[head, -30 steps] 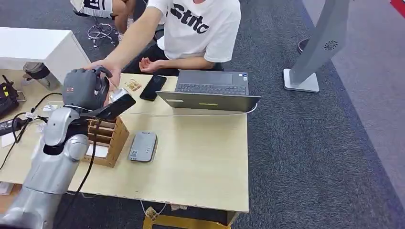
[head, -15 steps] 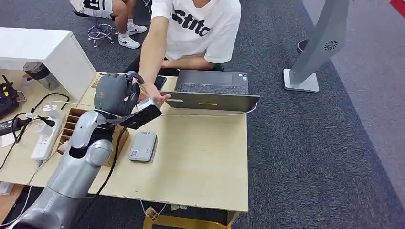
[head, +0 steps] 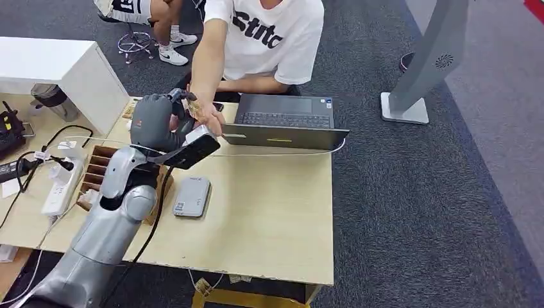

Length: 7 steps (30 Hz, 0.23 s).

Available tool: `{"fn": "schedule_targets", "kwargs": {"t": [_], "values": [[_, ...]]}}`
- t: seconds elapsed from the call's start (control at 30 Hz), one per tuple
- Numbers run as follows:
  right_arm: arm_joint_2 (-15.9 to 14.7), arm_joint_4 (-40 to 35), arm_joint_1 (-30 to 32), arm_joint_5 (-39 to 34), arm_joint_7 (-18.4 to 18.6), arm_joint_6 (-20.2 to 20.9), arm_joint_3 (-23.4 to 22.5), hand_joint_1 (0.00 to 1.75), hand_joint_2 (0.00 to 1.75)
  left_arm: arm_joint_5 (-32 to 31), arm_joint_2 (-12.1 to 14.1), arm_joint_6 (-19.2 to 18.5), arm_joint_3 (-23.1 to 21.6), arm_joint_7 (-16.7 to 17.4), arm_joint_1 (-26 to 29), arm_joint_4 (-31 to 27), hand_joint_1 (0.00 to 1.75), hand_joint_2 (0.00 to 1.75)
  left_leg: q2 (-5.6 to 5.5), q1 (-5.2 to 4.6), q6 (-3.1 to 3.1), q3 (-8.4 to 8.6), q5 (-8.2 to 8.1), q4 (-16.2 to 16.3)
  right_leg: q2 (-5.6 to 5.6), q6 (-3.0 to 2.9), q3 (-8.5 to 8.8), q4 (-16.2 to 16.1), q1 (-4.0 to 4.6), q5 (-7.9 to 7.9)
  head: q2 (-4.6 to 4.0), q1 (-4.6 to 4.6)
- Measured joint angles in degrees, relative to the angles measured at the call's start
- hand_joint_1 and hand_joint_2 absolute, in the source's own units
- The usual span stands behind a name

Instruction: Pass the card to the sensor for recognition and then transmit it.

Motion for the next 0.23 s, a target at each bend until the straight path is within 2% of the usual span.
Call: {"fn": "schedule_targets", "kwargs": {"t": [0.23], "values": [[0.00,0.02,0.00,0.04,-0.15,0.00,0.20,0.00,1.75,1.12,-0.55,3.00,0.00,-0.33,0.34,0.52,0.00,1.75,-0.01,0.00,0.00,-0.01,0.00,0.00,-0.01,0.00,0.02,0.00,0.00,0.00,0.00,0.00]]}}
